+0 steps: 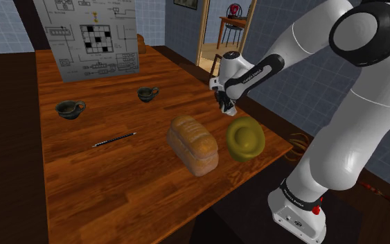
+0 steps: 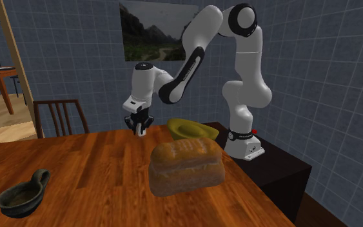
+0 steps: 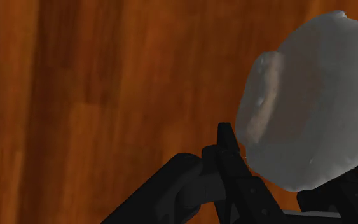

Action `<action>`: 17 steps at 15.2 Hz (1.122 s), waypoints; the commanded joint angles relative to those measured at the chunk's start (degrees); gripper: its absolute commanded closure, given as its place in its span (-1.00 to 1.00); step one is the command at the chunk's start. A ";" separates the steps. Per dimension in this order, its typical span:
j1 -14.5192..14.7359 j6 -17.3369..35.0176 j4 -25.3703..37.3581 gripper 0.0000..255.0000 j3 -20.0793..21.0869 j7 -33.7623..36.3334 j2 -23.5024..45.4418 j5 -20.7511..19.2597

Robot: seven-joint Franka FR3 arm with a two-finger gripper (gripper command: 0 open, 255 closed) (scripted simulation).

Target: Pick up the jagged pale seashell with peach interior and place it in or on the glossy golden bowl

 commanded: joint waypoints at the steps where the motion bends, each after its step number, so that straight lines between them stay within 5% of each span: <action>1: 0.12 -1.61 0.14 1.00 0.08 -0.35 -1.30 0.11; 17: 0.90 -14.25 4.46 1.00 1.02 -3.99 -10.00 1.72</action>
